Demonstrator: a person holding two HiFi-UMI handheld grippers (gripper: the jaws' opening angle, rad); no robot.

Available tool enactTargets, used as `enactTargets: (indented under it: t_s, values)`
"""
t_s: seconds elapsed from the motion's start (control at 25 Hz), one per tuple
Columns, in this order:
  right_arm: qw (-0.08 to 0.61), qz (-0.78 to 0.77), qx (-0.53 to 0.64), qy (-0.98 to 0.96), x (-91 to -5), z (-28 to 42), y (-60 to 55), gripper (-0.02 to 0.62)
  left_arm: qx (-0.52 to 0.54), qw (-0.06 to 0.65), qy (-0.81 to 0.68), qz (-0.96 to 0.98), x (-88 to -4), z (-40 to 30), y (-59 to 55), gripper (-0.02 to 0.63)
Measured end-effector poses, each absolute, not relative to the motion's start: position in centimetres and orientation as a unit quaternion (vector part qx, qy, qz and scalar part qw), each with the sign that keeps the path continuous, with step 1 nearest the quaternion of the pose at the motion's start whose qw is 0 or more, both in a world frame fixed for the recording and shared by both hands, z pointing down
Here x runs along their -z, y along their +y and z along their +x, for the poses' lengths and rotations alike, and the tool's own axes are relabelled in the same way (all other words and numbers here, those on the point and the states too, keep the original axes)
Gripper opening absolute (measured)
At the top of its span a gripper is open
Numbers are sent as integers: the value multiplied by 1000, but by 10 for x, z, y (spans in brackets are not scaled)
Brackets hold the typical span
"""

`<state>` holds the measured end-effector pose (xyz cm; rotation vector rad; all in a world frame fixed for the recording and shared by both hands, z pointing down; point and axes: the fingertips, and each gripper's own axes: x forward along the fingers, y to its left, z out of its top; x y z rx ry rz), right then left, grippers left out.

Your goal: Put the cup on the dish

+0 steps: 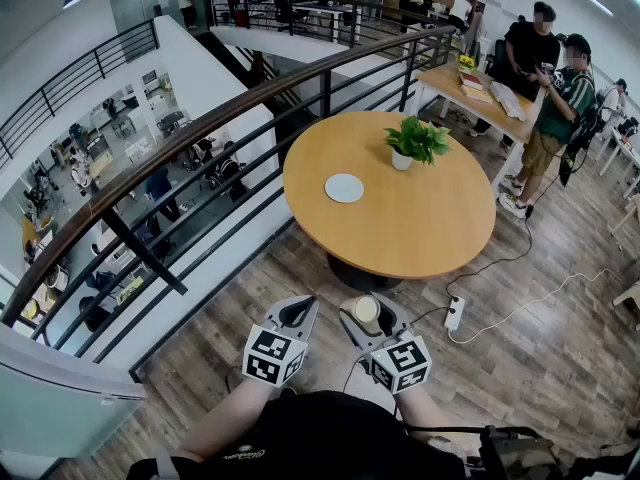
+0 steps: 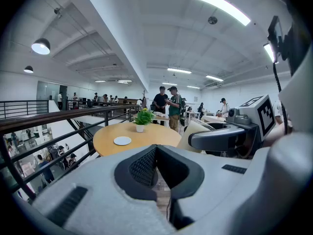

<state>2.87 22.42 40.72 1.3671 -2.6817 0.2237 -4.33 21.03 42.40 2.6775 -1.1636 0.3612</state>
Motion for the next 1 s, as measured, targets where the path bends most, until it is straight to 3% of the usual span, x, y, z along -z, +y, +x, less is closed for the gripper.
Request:
enactTargets:
  t_s: [0.6, 1.0]
  values:
    - [44, 434, -80, -896, -411, 61, 225, 259, -125, 99, -398, 903, -430, -6, 206, -5]
    - [37, 426, -95, -899, -422, 126, 235, 259, -127, 112, -398, 902, -436, 61, 210, -5]
